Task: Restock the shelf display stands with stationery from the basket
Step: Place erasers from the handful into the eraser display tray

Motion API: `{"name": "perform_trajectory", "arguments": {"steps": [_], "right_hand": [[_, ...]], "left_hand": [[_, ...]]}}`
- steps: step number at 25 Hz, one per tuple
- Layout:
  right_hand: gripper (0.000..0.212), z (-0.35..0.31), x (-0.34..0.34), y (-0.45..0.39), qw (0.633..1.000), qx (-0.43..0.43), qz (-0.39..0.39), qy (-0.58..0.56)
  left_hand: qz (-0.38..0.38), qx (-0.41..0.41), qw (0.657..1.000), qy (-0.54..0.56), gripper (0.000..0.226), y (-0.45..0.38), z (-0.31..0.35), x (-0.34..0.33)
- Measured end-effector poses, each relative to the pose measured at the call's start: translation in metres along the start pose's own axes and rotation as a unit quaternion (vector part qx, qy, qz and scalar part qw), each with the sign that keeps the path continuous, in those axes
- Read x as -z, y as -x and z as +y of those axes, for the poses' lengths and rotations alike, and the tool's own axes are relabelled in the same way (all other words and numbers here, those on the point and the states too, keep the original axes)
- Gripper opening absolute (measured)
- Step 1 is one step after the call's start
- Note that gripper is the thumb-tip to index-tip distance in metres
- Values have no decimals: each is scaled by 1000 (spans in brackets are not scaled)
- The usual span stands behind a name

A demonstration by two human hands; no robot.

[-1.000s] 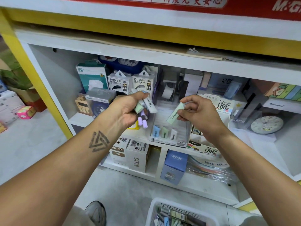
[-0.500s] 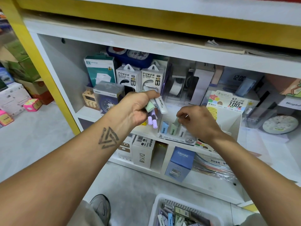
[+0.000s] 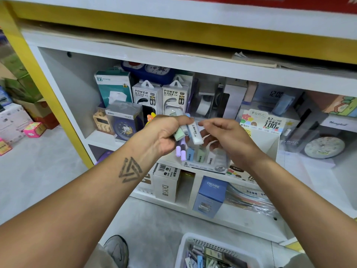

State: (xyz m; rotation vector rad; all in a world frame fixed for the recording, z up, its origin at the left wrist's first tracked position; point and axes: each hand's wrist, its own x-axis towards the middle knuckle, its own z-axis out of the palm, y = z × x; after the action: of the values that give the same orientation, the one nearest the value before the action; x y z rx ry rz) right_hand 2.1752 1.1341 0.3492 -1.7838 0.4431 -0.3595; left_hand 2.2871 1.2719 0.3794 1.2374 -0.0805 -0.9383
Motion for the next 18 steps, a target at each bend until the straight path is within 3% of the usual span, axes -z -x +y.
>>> {"name": "perform_trajectory", "arguments": {"steps": [2,7,12,18], "right_hand": [[19,-7,-1,4,997,-5,-19,-77],[36,-9,16,9,996,22,-17,-80],[18,-4,33,10,993,78,59,67],[15,8,32,6,948,119,101,278]], "left_hand": [[-28,10,999,-28,30,2,-4,-8],[-32,18,999,-25,30,1,-8,-18],[31,4,999,-30,12,-7,-3,-18],[33,4,999,-37,13,-8,-4,-20]]}}
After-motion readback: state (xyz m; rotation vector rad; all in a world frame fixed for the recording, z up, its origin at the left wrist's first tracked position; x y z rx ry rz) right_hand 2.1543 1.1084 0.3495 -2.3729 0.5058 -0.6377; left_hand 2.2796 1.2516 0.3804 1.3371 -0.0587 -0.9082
